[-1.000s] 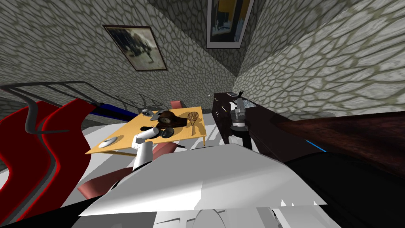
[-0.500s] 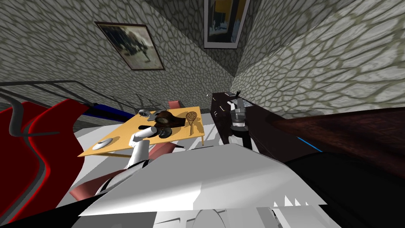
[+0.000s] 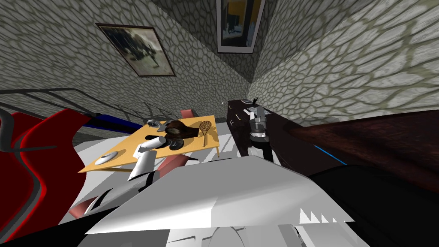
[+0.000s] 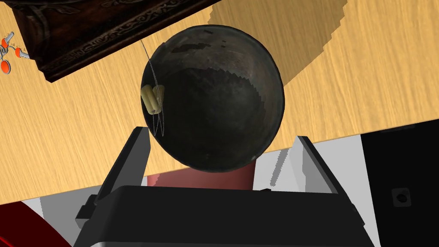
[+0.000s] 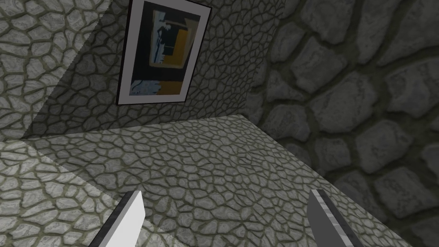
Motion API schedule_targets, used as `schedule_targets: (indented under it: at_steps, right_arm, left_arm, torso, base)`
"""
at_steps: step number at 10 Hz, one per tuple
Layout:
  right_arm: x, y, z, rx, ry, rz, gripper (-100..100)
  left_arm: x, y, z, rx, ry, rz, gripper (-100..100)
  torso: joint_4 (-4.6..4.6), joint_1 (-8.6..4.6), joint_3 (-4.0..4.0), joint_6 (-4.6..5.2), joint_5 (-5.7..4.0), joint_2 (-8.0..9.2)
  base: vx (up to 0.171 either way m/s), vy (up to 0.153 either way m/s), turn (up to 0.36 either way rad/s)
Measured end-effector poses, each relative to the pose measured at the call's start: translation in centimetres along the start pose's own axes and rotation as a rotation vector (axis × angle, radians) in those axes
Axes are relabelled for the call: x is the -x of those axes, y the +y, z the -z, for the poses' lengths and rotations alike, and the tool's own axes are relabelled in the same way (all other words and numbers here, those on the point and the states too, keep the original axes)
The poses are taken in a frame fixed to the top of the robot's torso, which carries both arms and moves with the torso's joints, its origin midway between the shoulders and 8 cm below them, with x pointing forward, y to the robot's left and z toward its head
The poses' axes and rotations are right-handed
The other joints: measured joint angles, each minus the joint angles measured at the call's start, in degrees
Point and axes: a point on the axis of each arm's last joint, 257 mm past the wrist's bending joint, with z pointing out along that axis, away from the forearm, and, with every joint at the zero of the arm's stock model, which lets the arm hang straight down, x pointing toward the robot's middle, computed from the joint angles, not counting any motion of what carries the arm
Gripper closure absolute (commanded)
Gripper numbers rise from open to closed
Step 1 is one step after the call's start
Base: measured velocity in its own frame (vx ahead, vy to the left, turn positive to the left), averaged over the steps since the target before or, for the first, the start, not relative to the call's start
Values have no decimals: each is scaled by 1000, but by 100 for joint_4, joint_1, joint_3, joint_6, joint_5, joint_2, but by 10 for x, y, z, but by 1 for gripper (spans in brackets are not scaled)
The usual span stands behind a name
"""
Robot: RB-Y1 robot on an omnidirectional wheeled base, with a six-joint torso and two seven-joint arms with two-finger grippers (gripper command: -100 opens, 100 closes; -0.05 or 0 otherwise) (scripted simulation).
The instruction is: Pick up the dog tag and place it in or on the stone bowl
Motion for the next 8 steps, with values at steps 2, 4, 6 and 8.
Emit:
schedule_targets:
  at_steps: [2,4,6,8]
  right_arm:
    - [0,0,0,0,0,0,0]
    - [0,0,0,0,0,0,0]
    - [0,0,0,0,0,0,0]
    - [0,0,0,0,0,0,0]
  left_arm:
    - [6,-13,1,2,-7,6,-100]
    - [7,-31,3,-6,-6,12,-100]
    - [15,-50,8,-17,-9,23,-100]
    - [22,-64,10,-22,-18,39,-100]
  torso:
    - [0,-9,0,1,-2,0]
    - [1,-14,3,1,-4,5]
    - [2,-14,3,0,-4,5]
    - [1,-5,1,3,-2,1]
  base:
    - [-25,-58,-48]
    - [-36,-72,-55]
    - [-17,-42,-14]
    - [-22,-46,-58]
